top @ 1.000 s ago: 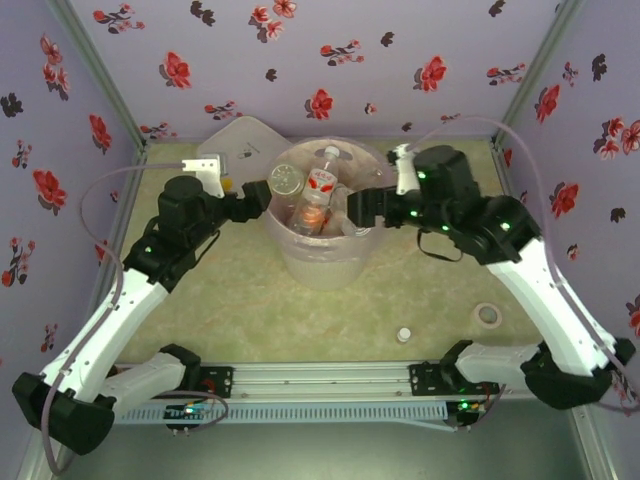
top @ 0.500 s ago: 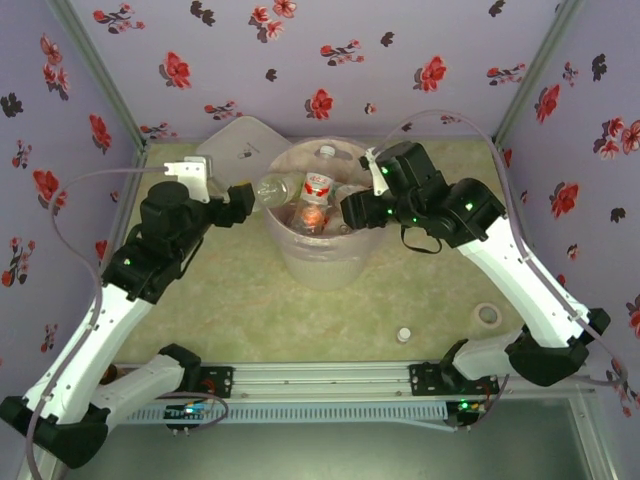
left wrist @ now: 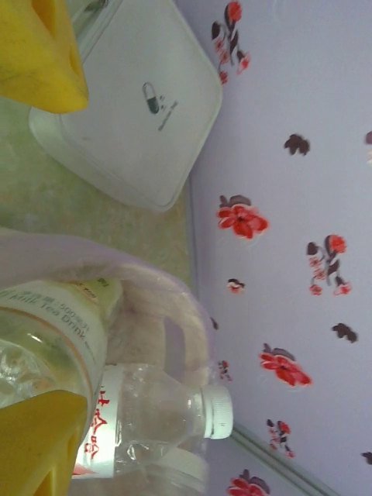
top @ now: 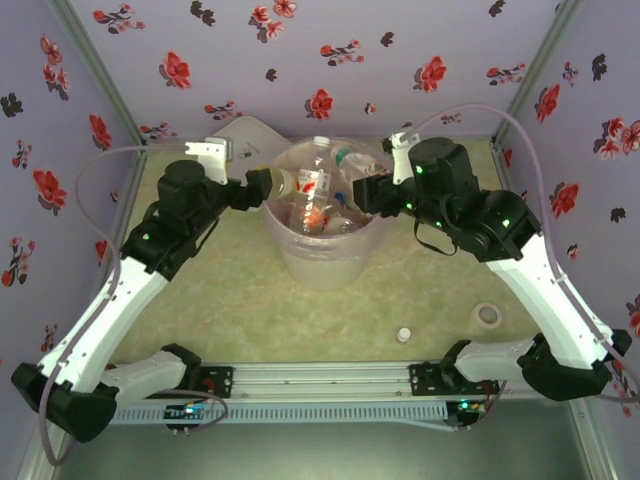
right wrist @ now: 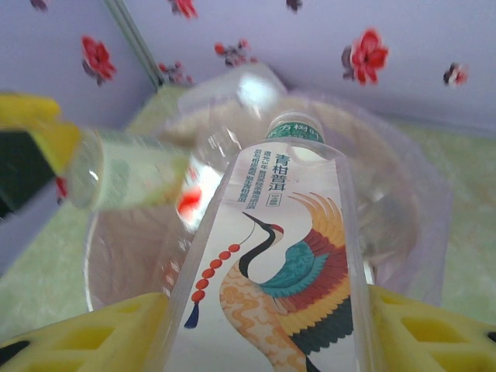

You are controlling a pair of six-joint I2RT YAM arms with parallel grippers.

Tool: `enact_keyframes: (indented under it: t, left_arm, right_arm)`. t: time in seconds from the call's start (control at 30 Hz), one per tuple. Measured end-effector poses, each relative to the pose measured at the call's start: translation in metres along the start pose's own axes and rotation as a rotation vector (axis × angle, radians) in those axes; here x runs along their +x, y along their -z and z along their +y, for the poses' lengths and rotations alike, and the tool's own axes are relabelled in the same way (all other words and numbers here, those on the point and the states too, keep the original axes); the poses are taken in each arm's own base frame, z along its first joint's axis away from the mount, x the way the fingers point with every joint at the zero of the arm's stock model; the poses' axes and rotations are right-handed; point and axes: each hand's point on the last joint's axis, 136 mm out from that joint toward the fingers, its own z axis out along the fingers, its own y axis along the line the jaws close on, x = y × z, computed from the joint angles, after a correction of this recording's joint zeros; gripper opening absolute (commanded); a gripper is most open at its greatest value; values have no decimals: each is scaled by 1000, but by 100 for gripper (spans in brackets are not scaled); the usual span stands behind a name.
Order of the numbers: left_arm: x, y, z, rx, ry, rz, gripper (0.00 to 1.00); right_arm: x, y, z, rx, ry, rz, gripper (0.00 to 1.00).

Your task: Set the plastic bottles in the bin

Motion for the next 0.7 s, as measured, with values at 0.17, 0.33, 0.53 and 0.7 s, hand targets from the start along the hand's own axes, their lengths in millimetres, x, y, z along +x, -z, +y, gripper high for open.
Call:
enact_keyframes:
  t: [0.17, 0.33, 0.53, 0.7]
  left_arm:
    - [5, -1, -14, 51, -5, 2, 90]
    - [27, 3, -28, 118, -16, 40, 87]
    - [40, 7, -40, 172, -25, 62, 83]
    - [44, 7, -51, 211, -31, 76, 83]
  right_arm:
    - [-13, -8, 0, 14, -4, -60, 47]
    - [1, -36, -3, 45, 6, -12, 48]
    - [17, -58, 6, 14, 15, 26, 55]
    - [23, -67, 10, 2, 23, 47, 72]
